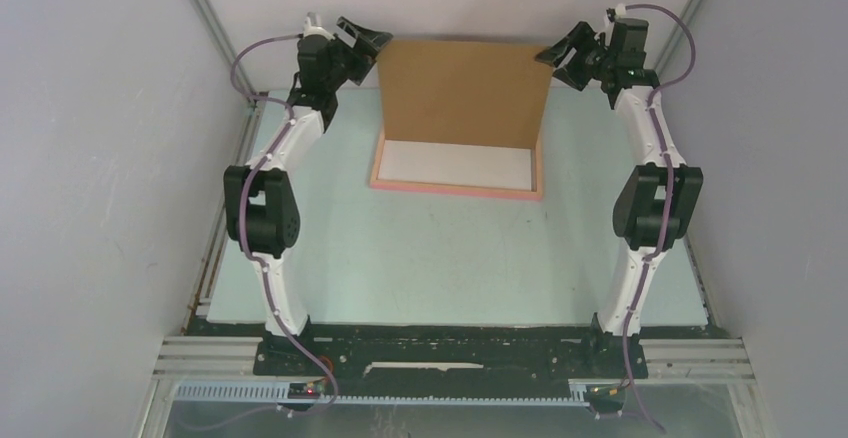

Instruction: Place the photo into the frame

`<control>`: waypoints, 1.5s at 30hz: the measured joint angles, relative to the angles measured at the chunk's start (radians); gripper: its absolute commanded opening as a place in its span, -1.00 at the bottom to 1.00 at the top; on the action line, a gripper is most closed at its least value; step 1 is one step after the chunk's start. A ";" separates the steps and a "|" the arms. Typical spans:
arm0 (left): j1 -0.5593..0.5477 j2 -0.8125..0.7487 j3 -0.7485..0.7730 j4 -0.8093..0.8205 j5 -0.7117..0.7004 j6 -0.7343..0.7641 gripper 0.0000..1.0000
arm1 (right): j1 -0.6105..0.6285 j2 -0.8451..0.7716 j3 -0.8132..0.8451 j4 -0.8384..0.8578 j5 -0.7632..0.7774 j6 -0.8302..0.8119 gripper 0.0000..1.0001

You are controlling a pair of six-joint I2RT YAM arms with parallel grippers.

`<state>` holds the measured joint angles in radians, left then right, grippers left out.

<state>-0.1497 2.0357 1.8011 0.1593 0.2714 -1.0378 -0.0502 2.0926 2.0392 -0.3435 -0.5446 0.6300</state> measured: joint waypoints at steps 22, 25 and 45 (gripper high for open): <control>0.000 -0.388 -0.529 0.156 -0.023 0.029 0.93 | 0.106 -0.418 -0.492 0.026 0.163 -0.141 0.59; -0.003 -0.440 -0.591 0.153 -0.006 0.027 0.94 | 0.144 -0.486 -0.568 0.016 0.187 -0.127 0.59; -0.089 -0.662 -0.938 0.032 0.088 0.053 1.00 | 0.341 -0.644 -0.995 0.043 0.264 -0.055 0.62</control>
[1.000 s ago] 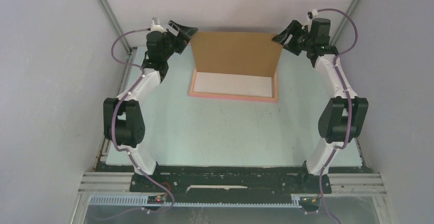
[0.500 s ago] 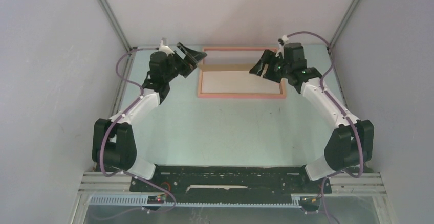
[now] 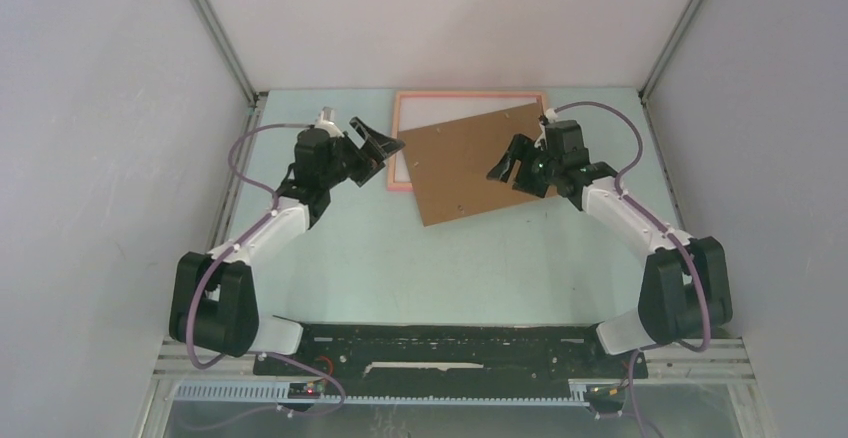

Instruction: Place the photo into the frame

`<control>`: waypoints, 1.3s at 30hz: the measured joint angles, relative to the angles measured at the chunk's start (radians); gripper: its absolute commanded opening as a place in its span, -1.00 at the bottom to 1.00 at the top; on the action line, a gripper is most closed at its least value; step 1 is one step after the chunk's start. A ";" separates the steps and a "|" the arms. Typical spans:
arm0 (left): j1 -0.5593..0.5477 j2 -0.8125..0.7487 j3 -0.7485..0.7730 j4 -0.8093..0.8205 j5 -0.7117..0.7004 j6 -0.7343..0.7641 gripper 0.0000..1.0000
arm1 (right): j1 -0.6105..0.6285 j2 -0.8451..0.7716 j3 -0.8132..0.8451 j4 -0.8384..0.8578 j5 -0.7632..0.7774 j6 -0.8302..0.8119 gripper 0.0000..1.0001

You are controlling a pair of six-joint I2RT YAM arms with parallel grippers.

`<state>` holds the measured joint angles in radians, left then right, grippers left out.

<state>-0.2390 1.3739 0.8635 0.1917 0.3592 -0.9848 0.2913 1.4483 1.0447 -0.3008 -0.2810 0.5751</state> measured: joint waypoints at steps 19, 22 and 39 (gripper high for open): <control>0.064 0.362 0.226 -0.155 -0.202 0.163 0.81 | 0.021 0.150 -0.435 0.561 -0.200 0.370 0.49; 0.065 0.422 0.245 -0.155 -0.208 0.174 0.77 | 0.035 0.180 -0.442 0.634 -0.186 0.428 0.43; 0.077 0.604 0.330 -0.154 -0.137 0.172 0.58 | 0.164 0.289 -0.366 0.800 0.016 0.569 0.13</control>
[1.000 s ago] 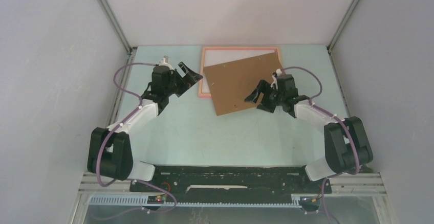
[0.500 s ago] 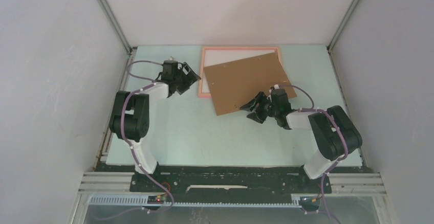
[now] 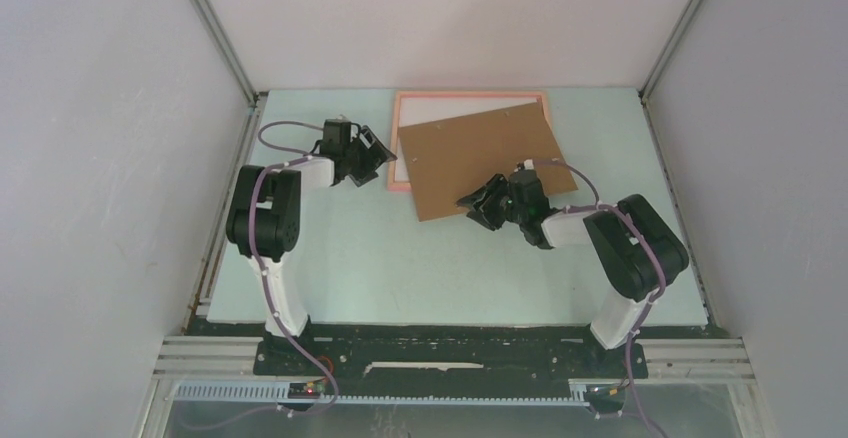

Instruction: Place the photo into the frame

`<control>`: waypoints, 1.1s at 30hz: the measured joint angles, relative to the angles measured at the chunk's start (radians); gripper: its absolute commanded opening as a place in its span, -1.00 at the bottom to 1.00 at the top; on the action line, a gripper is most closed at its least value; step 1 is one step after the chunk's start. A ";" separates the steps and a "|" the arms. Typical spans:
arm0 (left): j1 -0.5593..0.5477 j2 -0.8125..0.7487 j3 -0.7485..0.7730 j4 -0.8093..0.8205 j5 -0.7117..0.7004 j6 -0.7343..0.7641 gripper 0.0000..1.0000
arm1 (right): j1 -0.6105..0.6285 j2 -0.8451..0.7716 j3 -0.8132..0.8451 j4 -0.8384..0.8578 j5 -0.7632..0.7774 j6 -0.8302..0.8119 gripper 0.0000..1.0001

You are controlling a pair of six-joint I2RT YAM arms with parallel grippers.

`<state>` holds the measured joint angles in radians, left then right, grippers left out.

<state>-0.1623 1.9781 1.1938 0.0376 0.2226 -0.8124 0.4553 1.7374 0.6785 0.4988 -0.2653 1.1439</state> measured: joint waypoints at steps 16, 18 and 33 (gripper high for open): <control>0.026 0.033 0.015 0.013 0.077 -0.026 0.40 | 0.024 0.084 0.240 -0.047 0.073 -0.036 0.27; 0.026 0.034 0.015 0.013 0.081 -0.026 0.40 | 0.026 0.086 0.256 -0.076 0.075 -0.071 0.43; 0.025 0.055 0.039 0.012 0.122 -0.026 0.39 | -0.057 -0.028 0.424 -0.787 0.012 -0.564 0.89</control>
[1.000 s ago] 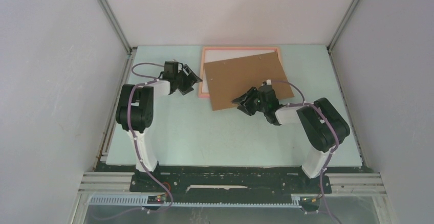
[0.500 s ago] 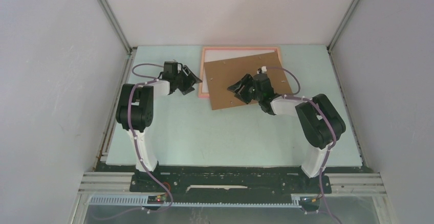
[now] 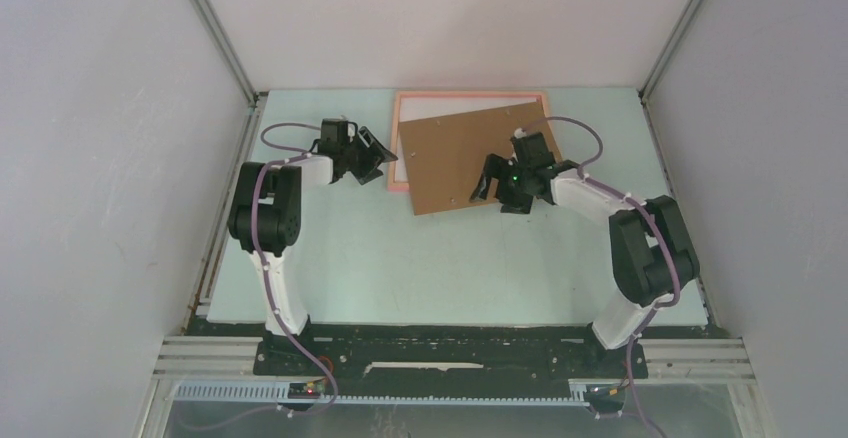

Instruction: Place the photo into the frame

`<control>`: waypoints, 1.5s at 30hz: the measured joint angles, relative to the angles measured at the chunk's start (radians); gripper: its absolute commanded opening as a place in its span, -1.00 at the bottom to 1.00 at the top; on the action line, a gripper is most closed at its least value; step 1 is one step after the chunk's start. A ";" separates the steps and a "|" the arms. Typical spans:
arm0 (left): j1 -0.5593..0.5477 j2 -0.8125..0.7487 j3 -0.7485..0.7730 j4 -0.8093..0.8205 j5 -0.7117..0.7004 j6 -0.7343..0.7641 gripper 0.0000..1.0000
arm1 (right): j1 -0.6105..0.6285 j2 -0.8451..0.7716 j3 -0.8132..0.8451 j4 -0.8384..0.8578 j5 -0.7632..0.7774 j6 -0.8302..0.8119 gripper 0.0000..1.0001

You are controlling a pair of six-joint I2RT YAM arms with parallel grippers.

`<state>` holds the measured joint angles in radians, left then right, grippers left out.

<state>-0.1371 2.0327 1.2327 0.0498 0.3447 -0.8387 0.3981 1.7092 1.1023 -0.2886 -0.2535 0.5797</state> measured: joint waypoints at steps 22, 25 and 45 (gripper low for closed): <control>0.003 0.000 0.000 0.004 0.006 -0.001 0.41 | 0.076 0.131 -0.069 0.356 -0.011 0.286 0.60; 0.003 0.000 0.000 0.008 0.009 -0.002 0.40 | 0.074 0.156 -0.022 0.365 -0.010 0.290 0.61; 0.010 0.000 0.000 0.021 0.030 -0.014 0.40 | 0.084 0.243 0.192 0.209 0.040 0.182 0.85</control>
<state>-0.1268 2.0331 1.2324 0.0704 0.3748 -0.8524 0.4820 1.9522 1.2945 -0.0799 -0.2134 0.7616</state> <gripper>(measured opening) 0.701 0.914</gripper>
